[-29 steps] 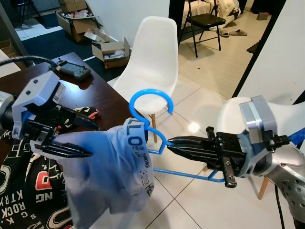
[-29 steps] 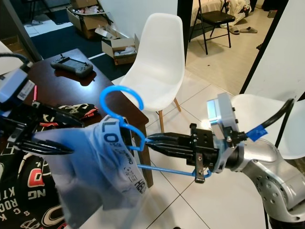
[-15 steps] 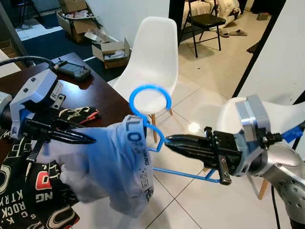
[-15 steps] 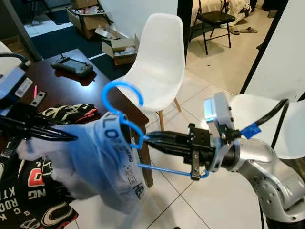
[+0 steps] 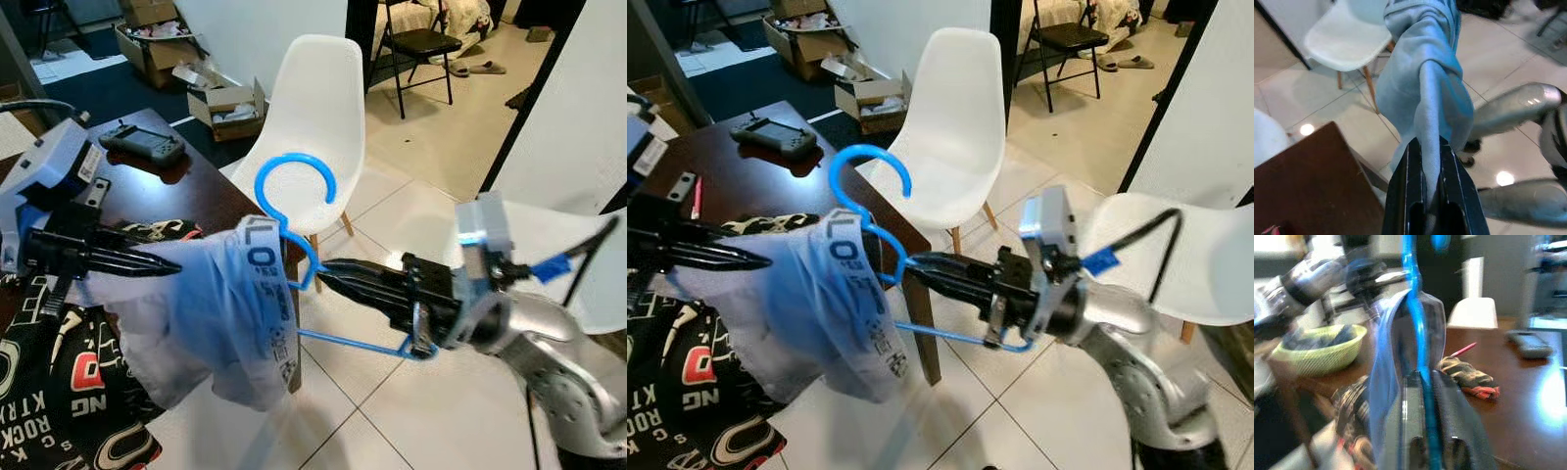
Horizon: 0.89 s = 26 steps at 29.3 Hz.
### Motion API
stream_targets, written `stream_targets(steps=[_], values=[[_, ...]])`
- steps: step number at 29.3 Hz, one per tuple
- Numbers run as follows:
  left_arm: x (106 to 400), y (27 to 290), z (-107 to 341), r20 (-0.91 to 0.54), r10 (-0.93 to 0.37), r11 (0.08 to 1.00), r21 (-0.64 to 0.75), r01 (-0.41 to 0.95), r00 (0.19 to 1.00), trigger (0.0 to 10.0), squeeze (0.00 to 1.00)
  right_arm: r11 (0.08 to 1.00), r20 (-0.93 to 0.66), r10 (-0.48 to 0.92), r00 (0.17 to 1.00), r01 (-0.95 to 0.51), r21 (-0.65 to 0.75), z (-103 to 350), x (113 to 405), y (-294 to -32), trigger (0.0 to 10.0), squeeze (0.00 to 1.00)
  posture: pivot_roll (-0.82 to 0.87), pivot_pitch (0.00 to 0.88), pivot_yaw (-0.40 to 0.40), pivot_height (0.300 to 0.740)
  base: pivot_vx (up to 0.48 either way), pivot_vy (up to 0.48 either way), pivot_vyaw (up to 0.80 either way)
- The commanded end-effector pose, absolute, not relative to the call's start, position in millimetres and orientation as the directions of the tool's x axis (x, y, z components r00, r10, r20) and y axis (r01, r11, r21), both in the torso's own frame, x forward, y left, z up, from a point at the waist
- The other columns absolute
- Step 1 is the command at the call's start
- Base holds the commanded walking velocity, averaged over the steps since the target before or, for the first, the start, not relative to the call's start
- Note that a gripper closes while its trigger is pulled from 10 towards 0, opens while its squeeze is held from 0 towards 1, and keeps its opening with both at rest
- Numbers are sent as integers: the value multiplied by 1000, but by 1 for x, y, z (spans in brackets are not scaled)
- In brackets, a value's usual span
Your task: Hang hanger
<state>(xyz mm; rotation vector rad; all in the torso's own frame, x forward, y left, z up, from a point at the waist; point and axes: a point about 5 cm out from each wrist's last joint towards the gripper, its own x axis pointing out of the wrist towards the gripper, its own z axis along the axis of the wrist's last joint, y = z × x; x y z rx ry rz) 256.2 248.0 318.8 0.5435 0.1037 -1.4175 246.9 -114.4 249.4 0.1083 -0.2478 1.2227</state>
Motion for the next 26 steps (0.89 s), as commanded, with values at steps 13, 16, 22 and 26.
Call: stream_targets(steps=[13,16,22,26], values=[[254,243,326,-330,-932,34,340,940,153,0,0,603,406,603,687,-725,332,232,284,-127,10000,1000,45,121,28,740,0,0,0],[257,251,328,-308,-924,105,369,924,228,0,0,660,407,447,797,-601,452,223,292,-150,10000,1000,44,124,31,740,0,0,0],[259,268,330,-265,-902,220,394,892,340,0,0,686,420,275,865,-482,545,222,297,-182,10000,1000,38,122,35,740,0,0,0],[259,274,329,-259,-894,249,392,886,366,0,0,688,422,233,876,-455,566,223,299,-191,10000,1000,39,122,33,740,0,0,0]])
